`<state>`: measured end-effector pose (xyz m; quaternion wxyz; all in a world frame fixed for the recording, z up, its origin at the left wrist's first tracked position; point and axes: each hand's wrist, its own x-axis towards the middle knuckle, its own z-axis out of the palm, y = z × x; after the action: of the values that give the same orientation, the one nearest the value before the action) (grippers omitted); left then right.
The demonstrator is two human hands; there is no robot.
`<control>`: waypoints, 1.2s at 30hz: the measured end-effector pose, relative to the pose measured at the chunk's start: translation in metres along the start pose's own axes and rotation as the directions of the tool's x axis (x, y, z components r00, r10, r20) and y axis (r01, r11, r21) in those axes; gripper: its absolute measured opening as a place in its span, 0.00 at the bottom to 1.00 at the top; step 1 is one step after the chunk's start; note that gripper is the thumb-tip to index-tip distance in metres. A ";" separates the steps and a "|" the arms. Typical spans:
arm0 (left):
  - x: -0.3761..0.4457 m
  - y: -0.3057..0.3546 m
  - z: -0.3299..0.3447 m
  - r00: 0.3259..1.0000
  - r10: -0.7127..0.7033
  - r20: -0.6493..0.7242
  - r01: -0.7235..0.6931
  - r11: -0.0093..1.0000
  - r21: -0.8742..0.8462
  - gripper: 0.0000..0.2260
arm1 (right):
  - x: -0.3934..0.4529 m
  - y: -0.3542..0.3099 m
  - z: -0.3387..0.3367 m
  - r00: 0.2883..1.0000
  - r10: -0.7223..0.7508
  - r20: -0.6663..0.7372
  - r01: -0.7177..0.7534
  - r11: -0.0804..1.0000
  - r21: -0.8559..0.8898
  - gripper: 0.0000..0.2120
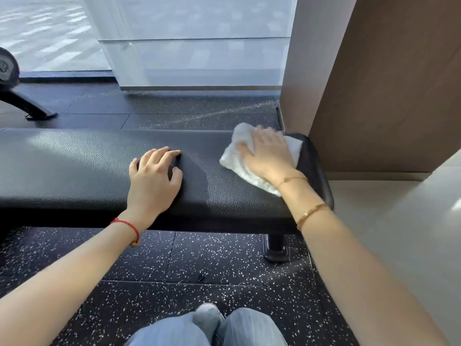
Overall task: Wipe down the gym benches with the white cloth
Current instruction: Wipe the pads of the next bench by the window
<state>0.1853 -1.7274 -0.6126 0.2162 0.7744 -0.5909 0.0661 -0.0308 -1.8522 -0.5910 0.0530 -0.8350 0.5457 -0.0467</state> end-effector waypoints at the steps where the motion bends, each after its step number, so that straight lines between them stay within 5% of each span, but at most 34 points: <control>1: 0.000 -0.001 0.000 1.000 -0.001 0.000 0.001 1.000 -0.001 0.17 | -0.002 -0.014 0.003 0.997 -0.075 -0.001 0.075 0.997 0.013 0.31; 6: 0.001 -0.005 0.002 1.000 0.007 0.006 -0.007 1.000 0.009 0.17 | -0.069 -0.020 0.021 0.954 -0.298 -0.041 0.301 0.947 0.110 0.32; 14: 0.001 -0.004 0.002 1.000 0.006 0.001 -0.006 1.000 0.019 0.18 | 0.016 0.009 0.005 0.999 -0.047 0.020 0.047 0.999 -0.006 0.34; 19: 0.001 -0.006 0.001 1.000 0.006 0.002 -0.006 1.000 0.008 0.20 | 0.026 -0.050 0.014 0.968 -0.247 0.045 0.244 0.968 0.063 0.33; 24: 0.001 -0.013 0.003 1.000 0.014 -0.002 -0.014 1.000 -0.002 0.17 | -0.054 -0.007 0.012 0.934 -0.357 -0.007 0.356 0.928 0.114 0.37; 29: 0.001 -0.006 0.004 1.000 -0.016 -0.018 0.016 1.000 -0.007 0.17 | -0.117 0.031 0.011 0.915 -0.396 -0.073 0.387 0.915 -0.113 0.42; 36: 0.001 -0.004 0.005 0.999 -0.034 -0.021 0.033 0.999 -0.027 0.17 | -0.115 -0.044 0.042 0.868 -0.463 -0.179 0.400 0.867 -0.298 0.43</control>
<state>0.1888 -1.7296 -0.6176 0.2337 0.7805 -0.5764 0.0628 -0.0316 -1.7273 -0.6284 -0.1329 -0.9238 0.3474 -0.0906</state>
